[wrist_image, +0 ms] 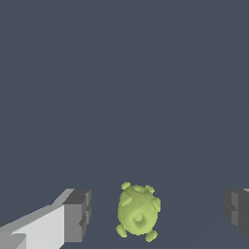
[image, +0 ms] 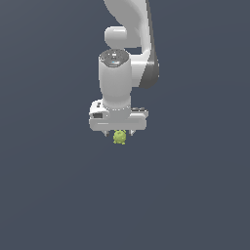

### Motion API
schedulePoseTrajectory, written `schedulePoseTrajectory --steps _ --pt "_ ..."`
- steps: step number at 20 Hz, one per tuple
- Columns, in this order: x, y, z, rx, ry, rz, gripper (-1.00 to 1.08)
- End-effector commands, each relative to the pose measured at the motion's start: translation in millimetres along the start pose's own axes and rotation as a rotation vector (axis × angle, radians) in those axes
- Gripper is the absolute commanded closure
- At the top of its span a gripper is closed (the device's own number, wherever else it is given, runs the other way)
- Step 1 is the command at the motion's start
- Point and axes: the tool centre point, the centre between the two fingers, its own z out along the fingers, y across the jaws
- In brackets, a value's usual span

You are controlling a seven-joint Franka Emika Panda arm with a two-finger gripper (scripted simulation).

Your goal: Pick up the object and move it to a goal position.

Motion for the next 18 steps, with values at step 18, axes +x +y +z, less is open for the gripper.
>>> schedulePoseTrajectory --steps 18 --pt "-94.0 10.2 86.3 -0.005 -0.071 0.151 -0.92"
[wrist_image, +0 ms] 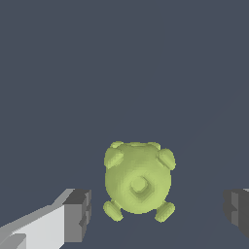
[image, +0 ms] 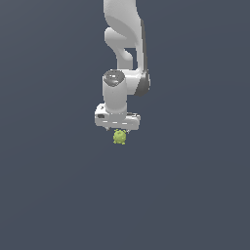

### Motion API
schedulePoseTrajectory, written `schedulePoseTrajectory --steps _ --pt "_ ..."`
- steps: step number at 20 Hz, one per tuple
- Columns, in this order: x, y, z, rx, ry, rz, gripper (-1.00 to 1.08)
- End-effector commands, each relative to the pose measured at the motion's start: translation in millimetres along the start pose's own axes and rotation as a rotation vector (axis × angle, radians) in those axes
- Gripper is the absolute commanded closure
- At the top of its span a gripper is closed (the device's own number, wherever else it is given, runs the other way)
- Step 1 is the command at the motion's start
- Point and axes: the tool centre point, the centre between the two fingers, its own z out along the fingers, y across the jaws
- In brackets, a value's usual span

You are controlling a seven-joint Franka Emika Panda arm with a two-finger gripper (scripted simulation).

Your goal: Pick up the object and move it to a goal position.

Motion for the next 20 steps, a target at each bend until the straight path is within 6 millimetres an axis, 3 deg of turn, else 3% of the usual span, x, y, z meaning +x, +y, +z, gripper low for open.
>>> schedulePoseTrajectory --steps 1,11,20 --pt "-7.6 1.8 6.2 -0.001 -0.005 0.013 -0.92" --pt "-12.5 2.8 15.4 -0.002 -0.008 0.019 -0.92" --pt "-14.5 3.4 53.8 -0.002 -0.009 0.021 -0.92"
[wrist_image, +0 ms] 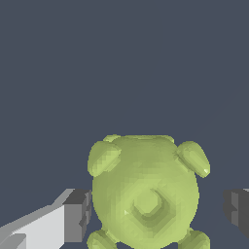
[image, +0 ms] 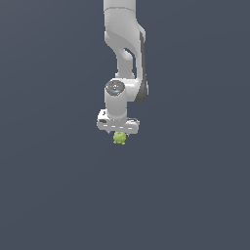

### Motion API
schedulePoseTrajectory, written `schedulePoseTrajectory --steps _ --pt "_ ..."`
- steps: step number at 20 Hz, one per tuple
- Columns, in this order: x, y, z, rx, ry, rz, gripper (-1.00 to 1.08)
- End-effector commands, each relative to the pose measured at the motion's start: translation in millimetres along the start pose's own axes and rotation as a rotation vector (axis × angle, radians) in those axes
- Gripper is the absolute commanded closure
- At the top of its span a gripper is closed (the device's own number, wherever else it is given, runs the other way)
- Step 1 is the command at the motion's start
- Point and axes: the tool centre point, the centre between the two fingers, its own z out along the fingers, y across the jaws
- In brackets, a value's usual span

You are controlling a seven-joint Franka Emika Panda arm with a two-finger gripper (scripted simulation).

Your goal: Pick up the object and move it to a goal position.

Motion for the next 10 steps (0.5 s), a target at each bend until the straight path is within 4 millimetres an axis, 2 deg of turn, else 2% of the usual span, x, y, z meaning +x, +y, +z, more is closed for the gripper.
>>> schedulePoseTrajectory --steps 1,5,6,10 --pt "-1.8 2.4 11.1 -0.002 -0.005 0.004 -0.92" --pt "-1.5 2.3 15.6 -0.002 -0.005 0.004 -0.92" --pt "-1.5 2.3 15.6 -0.002 -0.005 0.004 1.08" --pt "-1.5 2.3 15.6 -0.002 -0.005 0.004 1.08"
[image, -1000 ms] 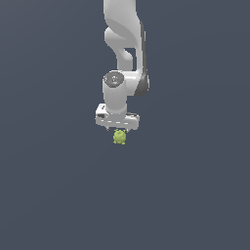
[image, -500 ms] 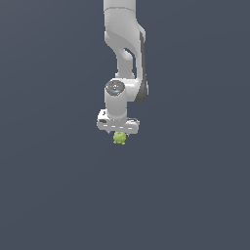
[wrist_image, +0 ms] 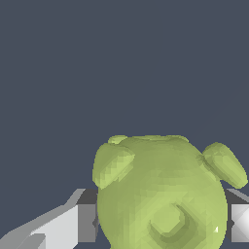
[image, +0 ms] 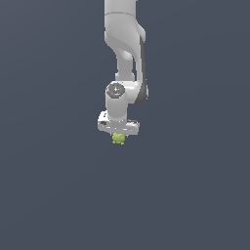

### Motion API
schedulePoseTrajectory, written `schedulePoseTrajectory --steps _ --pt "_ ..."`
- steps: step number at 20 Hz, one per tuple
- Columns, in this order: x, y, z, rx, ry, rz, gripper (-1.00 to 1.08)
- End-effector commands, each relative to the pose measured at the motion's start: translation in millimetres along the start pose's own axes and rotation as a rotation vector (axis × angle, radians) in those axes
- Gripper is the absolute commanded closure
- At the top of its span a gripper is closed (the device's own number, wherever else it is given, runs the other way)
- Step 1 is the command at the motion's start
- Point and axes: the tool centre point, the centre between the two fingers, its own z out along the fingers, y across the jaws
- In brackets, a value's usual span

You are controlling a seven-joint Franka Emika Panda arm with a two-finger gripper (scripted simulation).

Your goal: Pick up the object and move it to a goal position.

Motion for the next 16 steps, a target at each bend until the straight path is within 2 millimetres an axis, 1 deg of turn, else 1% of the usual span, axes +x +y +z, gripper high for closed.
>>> schedulePoseTrajectory --steps 1,9,12,16 --pt "-1.2 3.3 3.0 -0.002 -0.005 0.005 1.08" --pt "-0.9 2.0 -0.3 -0.002 -0.004 0.005 1.08" --pt "-0.5 -1.8 -7.7 -0.002 -0.004 0.005 1.08" --pt "0.7 -11.0 -25.4 -0.002 -0.004 0.005 1.08"
